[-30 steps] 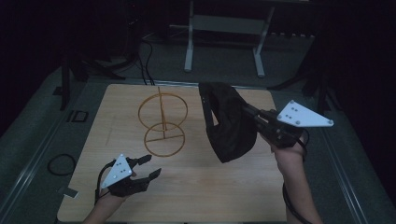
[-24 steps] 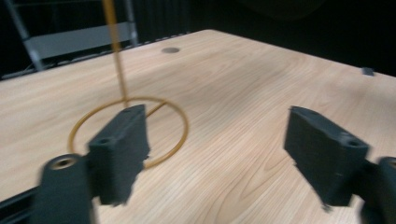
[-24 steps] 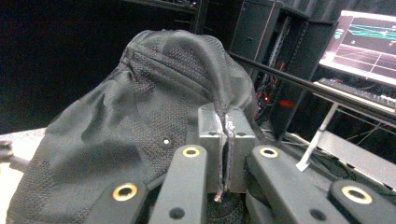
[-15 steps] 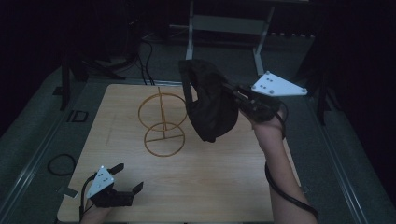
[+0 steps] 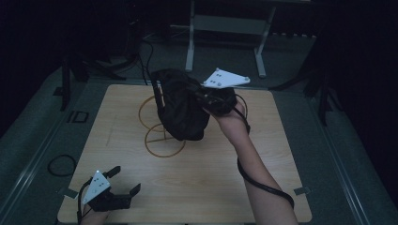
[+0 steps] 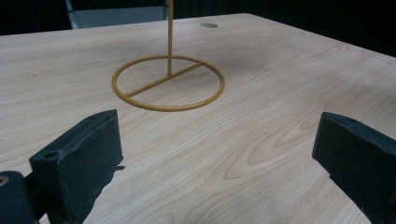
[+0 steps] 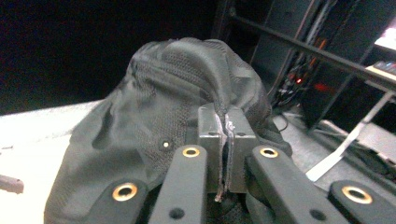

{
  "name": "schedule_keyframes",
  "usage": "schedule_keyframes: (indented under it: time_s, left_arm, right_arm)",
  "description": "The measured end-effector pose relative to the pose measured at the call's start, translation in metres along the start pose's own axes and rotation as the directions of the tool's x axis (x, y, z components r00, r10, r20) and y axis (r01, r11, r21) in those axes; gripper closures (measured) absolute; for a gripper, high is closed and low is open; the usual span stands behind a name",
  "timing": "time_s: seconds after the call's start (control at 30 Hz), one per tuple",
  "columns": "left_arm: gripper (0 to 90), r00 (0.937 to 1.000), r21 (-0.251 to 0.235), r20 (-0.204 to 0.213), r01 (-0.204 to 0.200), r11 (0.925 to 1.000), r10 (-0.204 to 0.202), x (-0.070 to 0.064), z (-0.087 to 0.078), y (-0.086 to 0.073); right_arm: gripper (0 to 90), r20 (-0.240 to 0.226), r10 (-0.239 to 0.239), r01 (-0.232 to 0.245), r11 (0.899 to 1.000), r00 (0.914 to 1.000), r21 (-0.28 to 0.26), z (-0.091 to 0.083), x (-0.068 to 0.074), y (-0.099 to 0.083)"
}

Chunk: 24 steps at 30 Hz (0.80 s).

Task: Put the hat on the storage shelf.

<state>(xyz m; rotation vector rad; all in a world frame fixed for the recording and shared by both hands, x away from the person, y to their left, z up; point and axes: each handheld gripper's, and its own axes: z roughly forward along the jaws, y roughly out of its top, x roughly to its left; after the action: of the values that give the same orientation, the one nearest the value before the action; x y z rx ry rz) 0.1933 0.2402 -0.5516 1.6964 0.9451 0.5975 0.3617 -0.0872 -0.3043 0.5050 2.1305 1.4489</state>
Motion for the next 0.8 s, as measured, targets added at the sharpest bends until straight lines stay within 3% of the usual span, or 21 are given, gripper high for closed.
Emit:
schedule_keyframes:
  time_s: [0.37,0.5,0.6,0.7,0.8]
  left_arm:
    - [2.0,0.9999,0.001,0.01,0.003,1.0,-0.003,0.001,0.0,-0.003]
    - [2.0,0.9999,-0.001,0.013,0.008,1.0,-0.008,0.002,0.0,-0.003]
    - [2.0,0.9998,0.003,0.013,0.012,0.9999,-0.013,0.003,0.0,-0.004]
    - [2.1,0.9998,0.002,0.015,0.012,0.9999,-0.012,0.003,0.0,-0.004]
    - [2.1,0.9998,0.001,0.015,0.014,0.9999,-0.014,0.004,0.0,-0.004]
  right_arm:
    - [87.3,-0.064,0.024,-0.019,0.997,0.9977,0.077,0.045,0.011,-0.004]
    - [87.2,-0.067,0.034,-0.028,0.996,0.9972,0.087,0.051,0.011,-0.006]
    - [86.7,-0.093,0.075,-0.067,0.994,0.9928,0.091,0.062,0.011,-0.01]
    - [86.1,-0.106,0.075,-0.063,0.992,0.9916,0.112,0.069,0.012,-0.013]
    - [77.3,-0.132,0.087,-0.072,0.991,0.9875,0.113,0.074,0.014,-0.016]
